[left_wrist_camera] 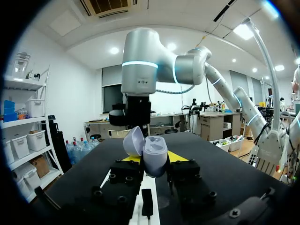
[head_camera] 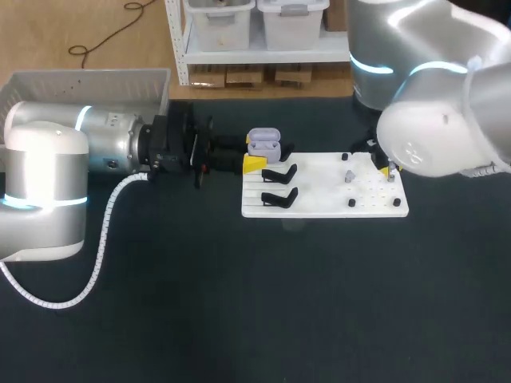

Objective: Pick up each earbud case from the left stands, insert the matching earbuds, close the lid, and place the case in the box.

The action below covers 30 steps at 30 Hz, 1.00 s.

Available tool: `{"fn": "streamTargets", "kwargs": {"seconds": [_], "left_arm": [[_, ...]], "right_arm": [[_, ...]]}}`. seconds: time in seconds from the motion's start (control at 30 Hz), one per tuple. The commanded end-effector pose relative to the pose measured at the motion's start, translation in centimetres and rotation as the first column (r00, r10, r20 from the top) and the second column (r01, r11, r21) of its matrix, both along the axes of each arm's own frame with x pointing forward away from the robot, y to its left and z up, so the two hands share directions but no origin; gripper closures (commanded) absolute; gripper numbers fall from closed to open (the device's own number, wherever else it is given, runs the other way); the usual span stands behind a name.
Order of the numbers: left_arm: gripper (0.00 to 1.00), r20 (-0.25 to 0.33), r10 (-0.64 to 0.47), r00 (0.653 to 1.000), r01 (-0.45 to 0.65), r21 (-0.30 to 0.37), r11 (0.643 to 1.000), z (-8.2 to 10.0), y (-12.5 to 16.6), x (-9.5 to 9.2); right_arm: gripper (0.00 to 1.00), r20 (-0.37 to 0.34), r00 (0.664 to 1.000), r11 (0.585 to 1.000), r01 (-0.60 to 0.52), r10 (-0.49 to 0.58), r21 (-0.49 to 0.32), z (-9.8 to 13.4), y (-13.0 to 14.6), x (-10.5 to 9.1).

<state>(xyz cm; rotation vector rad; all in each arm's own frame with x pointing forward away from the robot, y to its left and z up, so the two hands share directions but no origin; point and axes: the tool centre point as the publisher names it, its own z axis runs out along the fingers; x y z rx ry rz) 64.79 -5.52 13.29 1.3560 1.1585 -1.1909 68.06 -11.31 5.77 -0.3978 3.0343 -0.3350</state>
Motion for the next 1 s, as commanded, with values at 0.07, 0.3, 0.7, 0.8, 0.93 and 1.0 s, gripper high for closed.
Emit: {"fn": "streamTargets", "kwargs": {"seconds": [0.07,0.3,0.7,0.8,0.93,1.0], "left_arm": [[1.00,0.002,0.002,1.000,-0.002,-0.003,1.000,-0.1,0.0,0.0],[1.00,0.002,0.002,1.000,-0.002,-0.003,1.000,-0.1,0.0,0.0],[1.00,0.002,0.002,1.000,-0.002,-0.003,1.000,-0.1,0.0,0.0],[1.00,0.002,0.002,1.000,-0.002,-0.003,1.000,-0.1,0.0,0.0],[1.00,0.002,0.002,1.000,-0.002,-0.003,1.000,-0.1,0.0,0.0],[1.00,0.002,0.002,1.000,-0.002,-0.003,1.000,-0.1,0.0,0.0]], "right_arm": [[1.00,-0.021,0.999,0.999,0.039,-0.038,0.030,5.2,1.9,-2.5],[1.00,-0.123,0.990,0.996,0.073,-0.065,0.060,8.0,5.5,-5.3],[1.00,-0.086,0.993,0.986,0.087,-0.075,0.140,8.6,9.0,-6.2],[1.00,-0.086,0.993,0.986,0.087,-0.075,0.140,8.6,9.0,-6.2],[1.00,-0.086,0.993,0.986,0.087,-0.075,0.140,8.6,9.0,-6.2],[1.00,-0.086,0.993,0.986,0.087,-0.075,0.140,8.6,9.0,-6.2]]}}
